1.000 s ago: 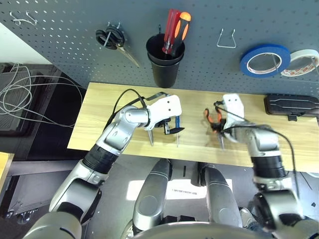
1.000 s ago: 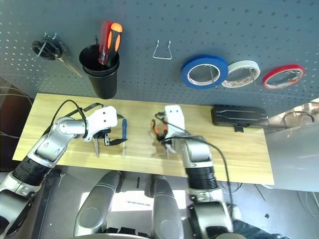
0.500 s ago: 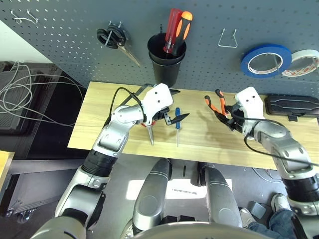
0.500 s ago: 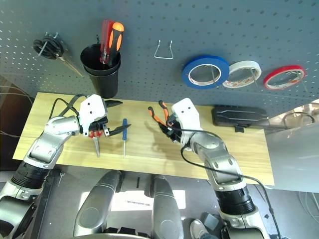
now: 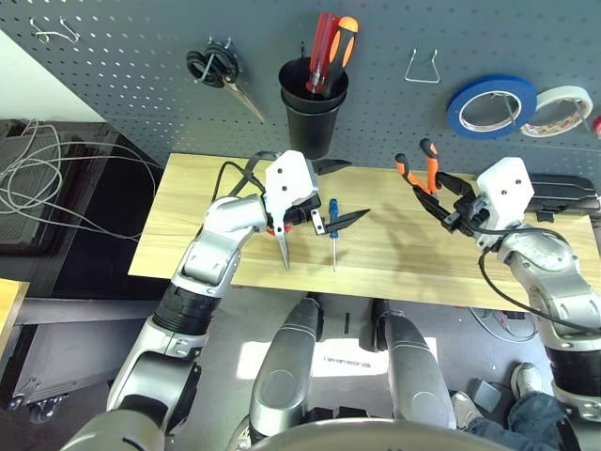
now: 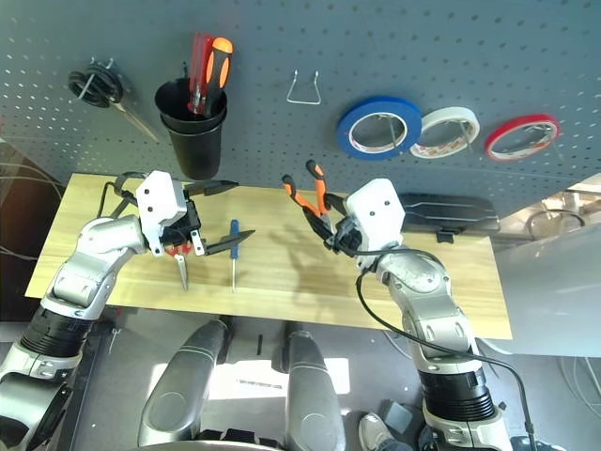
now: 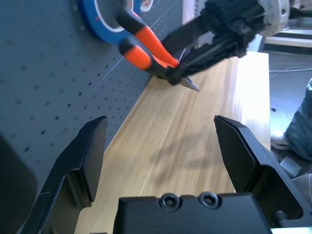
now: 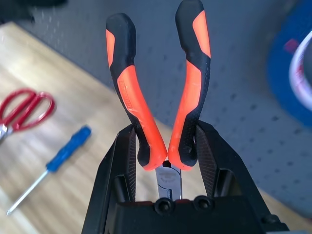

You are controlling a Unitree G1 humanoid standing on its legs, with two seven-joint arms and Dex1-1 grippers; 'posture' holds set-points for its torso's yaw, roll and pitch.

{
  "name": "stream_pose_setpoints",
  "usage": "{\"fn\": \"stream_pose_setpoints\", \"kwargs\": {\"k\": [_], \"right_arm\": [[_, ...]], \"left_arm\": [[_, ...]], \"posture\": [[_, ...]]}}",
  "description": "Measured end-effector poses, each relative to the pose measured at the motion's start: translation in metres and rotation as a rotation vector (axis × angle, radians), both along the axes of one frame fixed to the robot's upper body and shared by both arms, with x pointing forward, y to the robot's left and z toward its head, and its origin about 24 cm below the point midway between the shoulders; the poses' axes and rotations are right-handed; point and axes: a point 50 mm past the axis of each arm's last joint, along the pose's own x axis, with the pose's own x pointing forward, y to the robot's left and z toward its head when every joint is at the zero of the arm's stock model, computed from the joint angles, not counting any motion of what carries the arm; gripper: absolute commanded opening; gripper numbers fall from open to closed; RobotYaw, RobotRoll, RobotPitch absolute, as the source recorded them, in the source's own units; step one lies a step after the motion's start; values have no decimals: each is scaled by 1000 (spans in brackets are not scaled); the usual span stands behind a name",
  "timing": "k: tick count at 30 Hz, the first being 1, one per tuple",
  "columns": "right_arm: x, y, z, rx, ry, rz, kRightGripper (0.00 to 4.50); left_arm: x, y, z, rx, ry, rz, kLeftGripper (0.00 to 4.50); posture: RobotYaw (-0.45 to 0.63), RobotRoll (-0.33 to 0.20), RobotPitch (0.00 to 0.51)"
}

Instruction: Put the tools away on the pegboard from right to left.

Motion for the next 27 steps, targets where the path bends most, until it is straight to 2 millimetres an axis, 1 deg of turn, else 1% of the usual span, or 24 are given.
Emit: {"fn": "stream_pose_setpoints", "kwargs": {"k": [2, 7, 9, 11, 18, 22, 23, 27], "right_arm": [[2, 6, 16, 26, -62, 29, 1910], [8, 18, 45, 62, -140, 69, 1910], [12, 28, 64, 105, -179, 96, 1910], [10, 35, 81, 127, -228, 127, 1910], [10, 54, 102, 217, -237, 197, 1910], [11, 58, 109, 243, -245, 215, 1910], [11, 60, 113, 250, -257, 219, 1910], [13, 71, 140, 286, -364, 261, 1910]], "left_arm": [[-1, -4, 5, -25, -12, -17, 4500], [-4, -6, 16, -70, -48, -31, 4500], [-3, -5, 19, -80, -56, -25, 4500], [-3, -6, 21, -87, -63, -28, 4500], [-2, -5, 22, -90, -65, -19, 4500], [-2, -5, 24, -95, -68, -15, 4500], [-1, -6, 25, -103, -69, -17, 4500], [1, -16, 39, -190, -69, -29, 4500]], "posture": [[97, 0, 364], [98, 0, 364], [98, 0, 364], [98, 0, 364], [98, 0, 363], [98, 0, 359], [100, 0, 358], [102, 0, 356]]}}
